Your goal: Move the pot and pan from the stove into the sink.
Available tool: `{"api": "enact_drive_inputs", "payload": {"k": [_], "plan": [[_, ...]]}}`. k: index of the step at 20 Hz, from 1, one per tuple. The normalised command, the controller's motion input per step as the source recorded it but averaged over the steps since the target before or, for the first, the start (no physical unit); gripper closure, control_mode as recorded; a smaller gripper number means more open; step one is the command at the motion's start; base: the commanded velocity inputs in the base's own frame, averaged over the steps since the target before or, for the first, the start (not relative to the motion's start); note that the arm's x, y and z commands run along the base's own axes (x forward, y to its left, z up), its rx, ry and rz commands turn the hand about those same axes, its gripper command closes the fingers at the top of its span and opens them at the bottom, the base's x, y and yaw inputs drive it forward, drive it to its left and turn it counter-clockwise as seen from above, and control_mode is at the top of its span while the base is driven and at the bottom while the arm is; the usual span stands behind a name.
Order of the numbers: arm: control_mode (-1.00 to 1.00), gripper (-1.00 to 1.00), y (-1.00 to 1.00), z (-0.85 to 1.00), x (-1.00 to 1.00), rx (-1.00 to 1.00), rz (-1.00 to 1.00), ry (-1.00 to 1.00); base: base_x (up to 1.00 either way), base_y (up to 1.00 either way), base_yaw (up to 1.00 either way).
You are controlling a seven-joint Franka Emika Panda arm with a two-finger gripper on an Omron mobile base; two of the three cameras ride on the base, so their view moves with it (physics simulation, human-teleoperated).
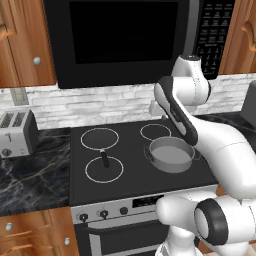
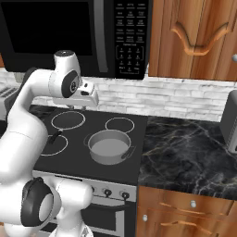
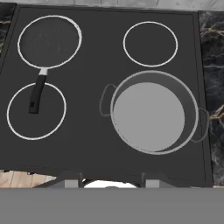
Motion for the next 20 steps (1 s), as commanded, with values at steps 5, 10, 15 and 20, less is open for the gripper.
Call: {"api": "enact_drive_inputs", "payload": {"k": [5, 10, 15, 20], "plan": [[-1.0, -1.0, -0.02, -0.01, 0.0, 0.0, 0.0, 0.0, 0.0, 0.0, 0.0], [-1.0, -1.0, -0.04, -0.06, -0.05, 0.0, 0.01, -0.01, 0.0, 0.0, 0.0], [-1.0, -1.0, -0.08, -0.25, -0.1, 0.0, 0.08, 0.0, 0.0, 0.0, 0.0], [-1.0, -1.0, -0.04, -0.31, -0.08, 0.0, 0.09, 0.0, 0.0, 0.0, 0.0]]}}
